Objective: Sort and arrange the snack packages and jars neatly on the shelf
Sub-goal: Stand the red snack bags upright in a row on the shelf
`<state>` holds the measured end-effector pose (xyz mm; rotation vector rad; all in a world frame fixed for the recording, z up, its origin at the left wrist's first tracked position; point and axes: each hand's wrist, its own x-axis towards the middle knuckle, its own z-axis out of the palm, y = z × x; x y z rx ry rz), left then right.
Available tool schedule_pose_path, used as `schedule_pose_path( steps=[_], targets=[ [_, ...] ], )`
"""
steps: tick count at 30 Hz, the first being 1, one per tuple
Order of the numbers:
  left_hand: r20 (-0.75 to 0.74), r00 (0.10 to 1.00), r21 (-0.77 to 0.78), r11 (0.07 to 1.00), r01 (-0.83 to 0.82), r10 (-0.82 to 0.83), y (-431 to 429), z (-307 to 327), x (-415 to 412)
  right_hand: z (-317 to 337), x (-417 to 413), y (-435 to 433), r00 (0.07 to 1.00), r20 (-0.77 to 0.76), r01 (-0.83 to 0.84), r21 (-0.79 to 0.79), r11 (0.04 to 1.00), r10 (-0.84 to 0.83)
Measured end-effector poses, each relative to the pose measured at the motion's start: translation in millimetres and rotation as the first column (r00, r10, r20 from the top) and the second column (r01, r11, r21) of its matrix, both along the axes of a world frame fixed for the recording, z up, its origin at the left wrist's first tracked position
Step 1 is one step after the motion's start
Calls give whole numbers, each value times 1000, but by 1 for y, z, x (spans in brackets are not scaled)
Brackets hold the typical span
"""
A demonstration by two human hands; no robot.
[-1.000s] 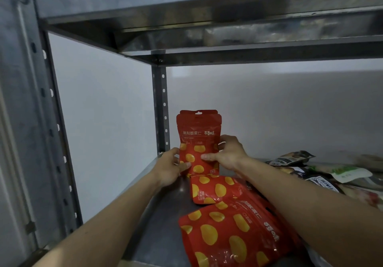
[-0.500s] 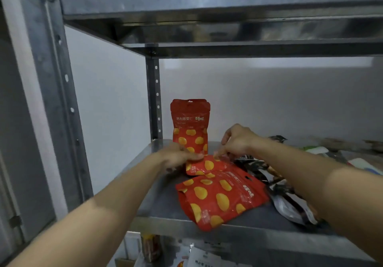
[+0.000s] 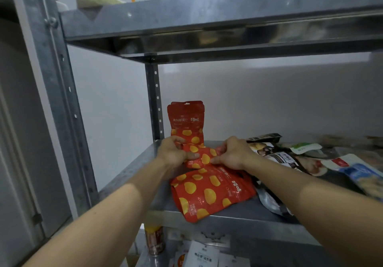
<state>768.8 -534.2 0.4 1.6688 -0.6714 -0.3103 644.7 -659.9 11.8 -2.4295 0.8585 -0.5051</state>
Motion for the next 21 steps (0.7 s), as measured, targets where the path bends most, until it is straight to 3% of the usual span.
schedule_pose_path(
  steps=[8,15,21],
  targets=[
    [206,979,-79,997,8,8,2,11,-5,0,-12,13,982,178,56,9,998,-57],
    [451,892,-74,997,1,33,1,26,-7,-5,-6,16,970,234,33,125,992,-62],
    [573,815,-129,992,-12,84,9,43,-11,-4,3,17,922,368,-28,368,929,-118]
  ],
)
